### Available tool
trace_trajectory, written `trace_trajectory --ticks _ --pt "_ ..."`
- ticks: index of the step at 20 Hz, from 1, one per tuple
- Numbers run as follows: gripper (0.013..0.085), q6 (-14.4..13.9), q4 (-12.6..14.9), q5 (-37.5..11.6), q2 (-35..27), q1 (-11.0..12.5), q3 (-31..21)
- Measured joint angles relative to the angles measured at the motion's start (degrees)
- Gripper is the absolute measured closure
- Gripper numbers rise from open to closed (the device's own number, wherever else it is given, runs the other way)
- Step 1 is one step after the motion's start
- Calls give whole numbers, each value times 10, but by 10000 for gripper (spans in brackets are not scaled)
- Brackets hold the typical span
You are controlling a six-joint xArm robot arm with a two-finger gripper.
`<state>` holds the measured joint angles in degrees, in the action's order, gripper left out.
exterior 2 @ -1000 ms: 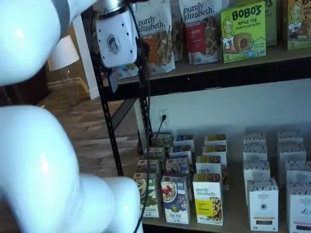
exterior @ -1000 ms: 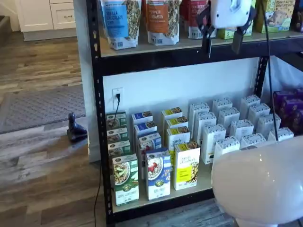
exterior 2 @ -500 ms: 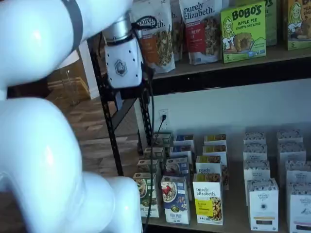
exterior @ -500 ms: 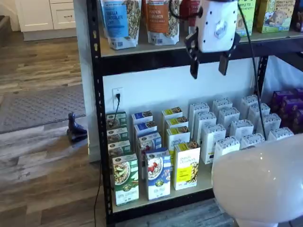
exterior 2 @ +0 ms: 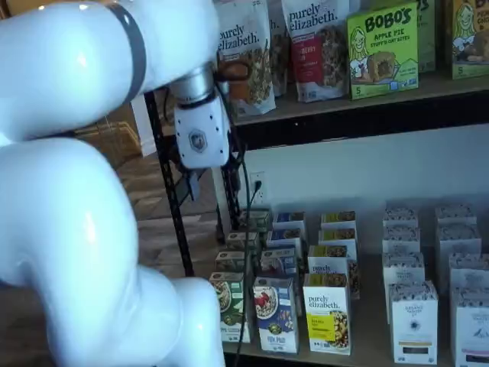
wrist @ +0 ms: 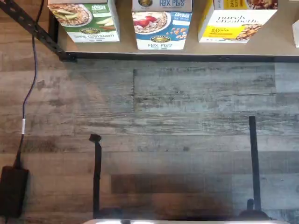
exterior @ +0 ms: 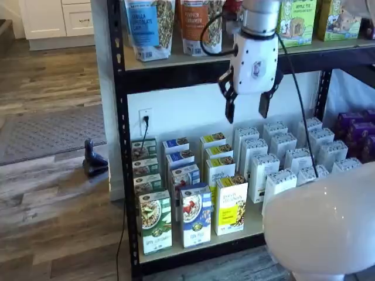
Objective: Pick up the blue and white box that is on the bottom shelf, the second box from the left
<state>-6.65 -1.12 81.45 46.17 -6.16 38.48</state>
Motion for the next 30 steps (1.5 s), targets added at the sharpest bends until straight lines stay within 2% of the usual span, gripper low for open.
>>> trace_trajectory --ticks 10,17,30 --pt "130 -42 17 -121 -42 -38 -71" --pt "130 -52 12 -186 -87 -49 -97" --pt "130 -70 34 -324 -161 -53 -142"
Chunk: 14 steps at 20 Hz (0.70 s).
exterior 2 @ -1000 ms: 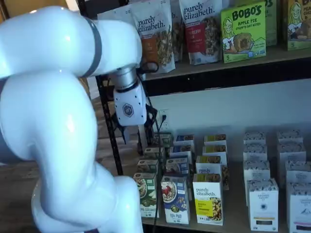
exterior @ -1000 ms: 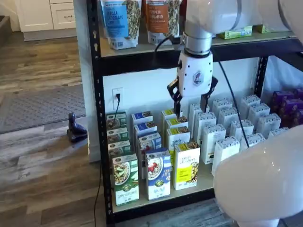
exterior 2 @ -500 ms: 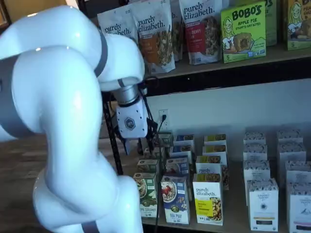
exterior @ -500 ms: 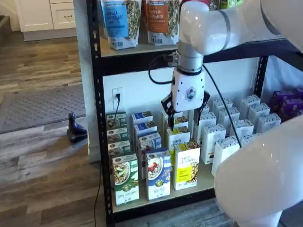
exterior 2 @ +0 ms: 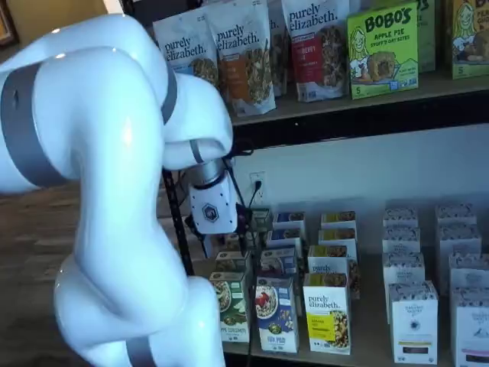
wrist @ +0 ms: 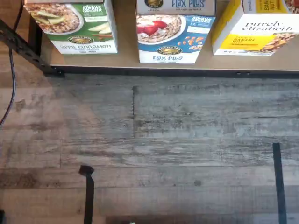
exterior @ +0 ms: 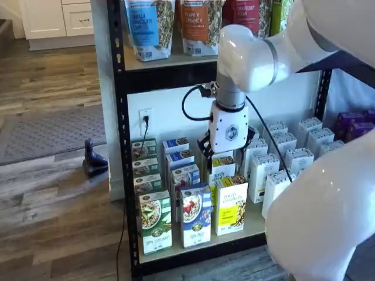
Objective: Pick up the blue and white box that is on the bottom shelf, the second box from the left
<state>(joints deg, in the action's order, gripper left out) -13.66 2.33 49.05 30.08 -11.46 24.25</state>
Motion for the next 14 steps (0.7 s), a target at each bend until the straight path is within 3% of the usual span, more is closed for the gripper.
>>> trace_trajectory --ticks 10,14 --pt "130 29 -25 -96 -59 12 -26" --pt "130 15 -1 -120 -91 16 -22"
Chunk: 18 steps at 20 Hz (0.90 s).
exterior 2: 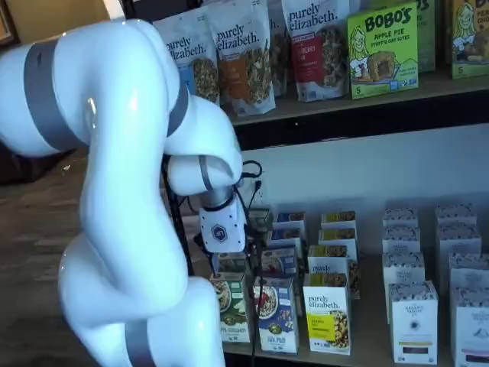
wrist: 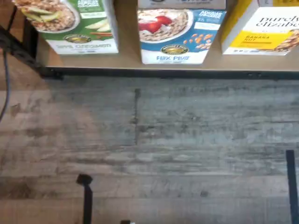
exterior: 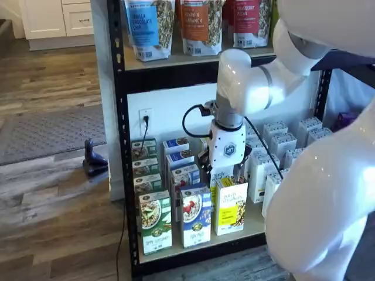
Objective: Pick up the blue and white box that is on the bottom shelf, the second box from the left
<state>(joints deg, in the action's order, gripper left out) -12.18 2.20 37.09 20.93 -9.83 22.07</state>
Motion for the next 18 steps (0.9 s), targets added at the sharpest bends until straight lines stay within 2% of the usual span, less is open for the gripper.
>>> trace_trajectory --ticks 4,7,9,14,18 --pt "130 -12 20 -28 -42 4 14" --pt "130 -7 14 -66 -81 5 28" --pt "130 -24 29 -84 -101 2 37" --pt "130 -51 50 -98 -155 -7 70" --pt "130 -54 56 -109 -189 -4 90"
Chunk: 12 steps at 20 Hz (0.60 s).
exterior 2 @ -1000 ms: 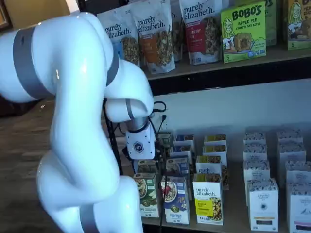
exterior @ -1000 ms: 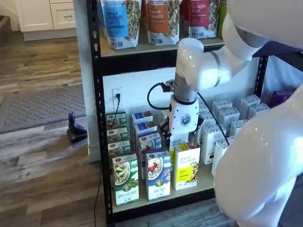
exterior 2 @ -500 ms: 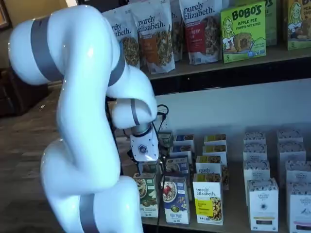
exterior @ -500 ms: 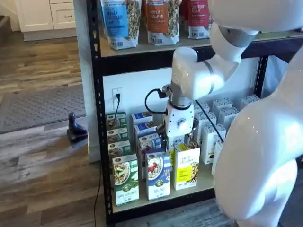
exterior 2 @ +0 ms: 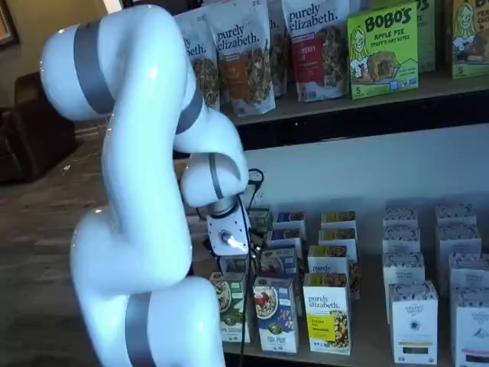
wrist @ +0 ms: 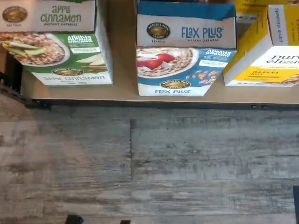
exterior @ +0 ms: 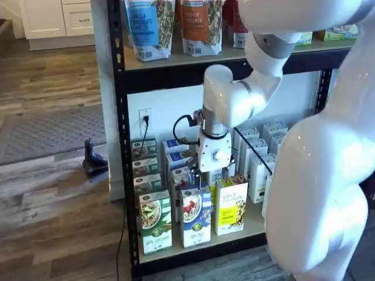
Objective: Pick up the blue and white box that is on the bottom shelf, the second box from the left
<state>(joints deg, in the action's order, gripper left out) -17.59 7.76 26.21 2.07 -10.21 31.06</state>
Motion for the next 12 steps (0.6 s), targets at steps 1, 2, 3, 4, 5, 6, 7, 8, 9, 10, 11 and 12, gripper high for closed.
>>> trace_trajectory --ticks 1,2,3,4,5,6,7,8,9,10,11,12 --pt "130 2 0 -3 -8 2 5" --pt "130 4 0 -7 -16 4 8" --pt "130 4 3 -11 -26 8 13" --pt "130 2 8 -17 -35 11 17" --pt "130 2 13 -23 -45 15 22" --pt "130 1 17 -28 -55 18 27" --pt "130 3 17 -32 -64 21 32" --pt "130 5 18 -36 -75 23 39" --pt "130 8 17 -40 -86 26 46" --pt "130 13 13 -44 -97 27 53" --pt "130 21 5 -50 -108 28 58" --pt "130 33 -6 -57 -119 29 64"
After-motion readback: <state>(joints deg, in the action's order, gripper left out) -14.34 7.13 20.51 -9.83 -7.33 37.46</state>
